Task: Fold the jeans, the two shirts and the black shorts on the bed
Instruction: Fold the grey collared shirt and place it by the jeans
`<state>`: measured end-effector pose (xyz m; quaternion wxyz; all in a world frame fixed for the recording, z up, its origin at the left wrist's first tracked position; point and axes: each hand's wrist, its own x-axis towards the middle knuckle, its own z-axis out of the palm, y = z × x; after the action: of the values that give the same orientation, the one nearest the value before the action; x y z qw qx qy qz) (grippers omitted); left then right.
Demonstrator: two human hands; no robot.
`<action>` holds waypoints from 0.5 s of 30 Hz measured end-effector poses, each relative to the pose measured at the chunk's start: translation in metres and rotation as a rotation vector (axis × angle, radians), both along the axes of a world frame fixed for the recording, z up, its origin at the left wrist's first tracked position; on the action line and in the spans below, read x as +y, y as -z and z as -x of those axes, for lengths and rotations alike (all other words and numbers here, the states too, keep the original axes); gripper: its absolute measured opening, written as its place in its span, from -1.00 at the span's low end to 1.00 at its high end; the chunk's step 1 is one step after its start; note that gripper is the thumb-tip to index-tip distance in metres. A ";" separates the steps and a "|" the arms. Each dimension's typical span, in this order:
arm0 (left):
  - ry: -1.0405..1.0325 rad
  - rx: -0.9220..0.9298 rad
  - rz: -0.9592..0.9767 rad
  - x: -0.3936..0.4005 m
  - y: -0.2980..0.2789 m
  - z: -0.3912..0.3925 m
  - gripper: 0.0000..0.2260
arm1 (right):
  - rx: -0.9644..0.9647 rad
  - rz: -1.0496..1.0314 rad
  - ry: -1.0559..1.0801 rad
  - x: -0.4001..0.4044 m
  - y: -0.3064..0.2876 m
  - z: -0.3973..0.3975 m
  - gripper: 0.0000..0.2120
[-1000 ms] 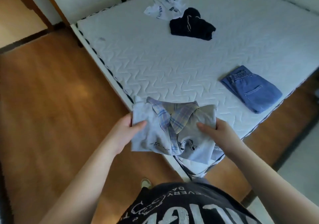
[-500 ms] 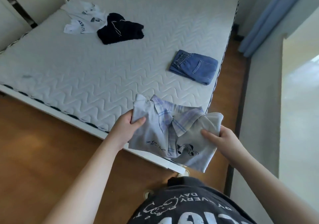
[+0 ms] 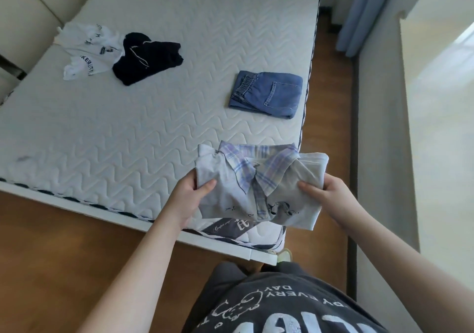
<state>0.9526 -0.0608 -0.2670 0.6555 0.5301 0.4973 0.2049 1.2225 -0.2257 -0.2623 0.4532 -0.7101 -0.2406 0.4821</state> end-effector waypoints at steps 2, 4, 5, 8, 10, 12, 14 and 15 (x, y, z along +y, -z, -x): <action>0.007 -0.011 0.019 0.010 0.004 -0.007 -0.75 | -0.004 0.004 0.022 0.004 0.004 -0.003 -0.94; 0.037 -0.015 0.031 0.022 0.009 -0.012 -0.75 | -0.002 0.011 0.048 0.007 0.009 -0.002 -0.96; 0.060 -0.018 0.035 0.028 0.011 -0.013 -0.75 | 0.002 0.015 0.064 0.009 0.012 0.000 -0.96; 0.119 -0.011 0.043 0.047 0.021 -0.014 -0.75 | 0.025 0.038 0.111 0.015 0.019 0.009 -0.95; 0.155 -0.014 0.068 0.061 0.028 -0.011 -0.75 | 0.032 0.057 0.150 0.020 0.024 0.019 -0.93; 0.201 -0.011 0.082 0.076 0.034 -0.006 -0.76 | 0.015 0.076 0.200 0.027 0.030 0.029 -0.92; 0.263 -0.008 0.109 0.090 0.041 -0.001 -0.75 | -0.005 0.095 0.247 0.035 0.036 0.039 -0.91; 0.284 -0.006 0.126 0.096 0.044 0.002 -0.75 | -0.010 0.102 0.259 0.038 0.039 0.043 -0.91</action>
<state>0.9507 0.0350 -0.3106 0.7115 0.5522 0.4272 0.0800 1.1793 -0.1875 -0.3015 0.4740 -0.7597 -0.1243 0.4276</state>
